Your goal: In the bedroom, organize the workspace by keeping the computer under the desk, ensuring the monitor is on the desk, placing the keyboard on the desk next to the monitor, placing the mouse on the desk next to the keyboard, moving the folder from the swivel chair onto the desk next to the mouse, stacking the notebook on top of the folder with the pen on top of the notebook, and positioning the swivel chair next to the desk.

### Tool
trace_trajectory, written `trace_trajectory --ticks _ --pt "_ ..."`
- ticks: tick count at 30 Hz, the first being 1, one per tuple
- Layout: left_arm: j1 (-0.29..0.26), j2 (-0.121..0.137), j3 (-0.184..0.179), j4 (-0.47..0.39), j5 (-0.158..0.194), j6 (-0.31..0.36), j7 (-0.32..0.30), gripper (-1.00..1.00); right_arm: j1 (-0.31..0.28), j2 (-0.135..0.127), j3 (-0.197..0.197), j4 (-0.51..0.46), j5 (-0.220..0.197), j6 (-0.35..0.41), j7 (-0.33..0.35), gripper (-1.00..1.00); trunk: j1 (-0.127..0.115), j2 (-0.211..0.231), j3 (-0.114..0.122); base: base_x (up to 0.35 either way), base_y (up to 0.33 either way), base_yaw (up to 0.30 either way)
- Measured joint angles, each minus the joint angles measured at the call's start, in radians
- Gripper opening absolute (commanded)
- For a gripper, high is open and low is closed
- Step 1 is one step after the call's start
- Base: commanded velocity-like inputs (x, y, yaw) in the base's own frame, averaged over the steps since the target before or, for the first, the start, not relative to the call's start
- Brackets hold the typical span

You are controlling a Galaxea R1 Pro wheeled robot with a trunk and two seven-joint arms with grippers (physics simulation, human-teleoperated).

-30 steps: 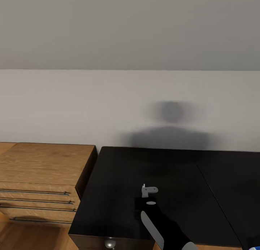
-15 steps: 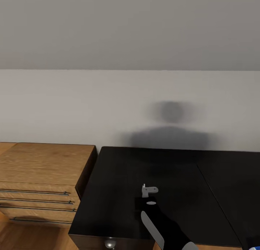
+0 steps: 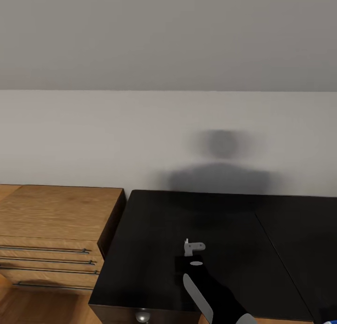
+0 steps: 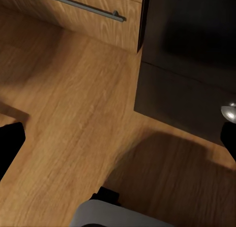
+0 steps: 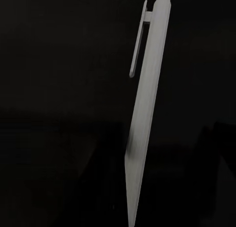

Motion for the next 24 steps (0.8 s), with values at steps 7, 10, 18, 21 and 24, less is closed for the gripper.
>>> trace_trajectory --ticks 7,10,18,21,24 --pt "0.001 0.000 0.000 0.000 -0.001 0.000 0.000 1.00 0.000 0.001 0.000 0.000 0.000 0.000 0.000 -1.00 0.000 0.000 0.000 0.000 0.000 0.000" --pt "0.001 0.000 0.000 0.000 -0.001 0.001 0.000 1.00 0.000 0.001 -0.001 0.000 0.000 0.001 -0.002 -1.00 0.000 0.000 0.000 0.000 0.000 0.000" --pt "0.000 -0.001 0.000 0.000 -0.001 0.001 0.000 1.00 0.000 0.001 -0.034 -0.014 -0.002 0.030 -0.005 -1.00 0.001 0.000 0.000 0.000 0.000 0.000" --pt "0.000 -0.001 0.000 0.000 -0.001 0.002 0.000 1.00 0.000 0.001 -0.046 -0.017 -0.002 0.039 -0.005 -1.00 0.001 0.000 0.000 0.000 0.000 0.000" --pt "0.001 -0.001 0.000 0.000 -0.001 0.001 0.000 1.00 0.000 0.001 -0.050 -0.020 -0.002 0.044 -0.005 -1.00 0.002 0.000 0.000 0.000 0.000 0.000"
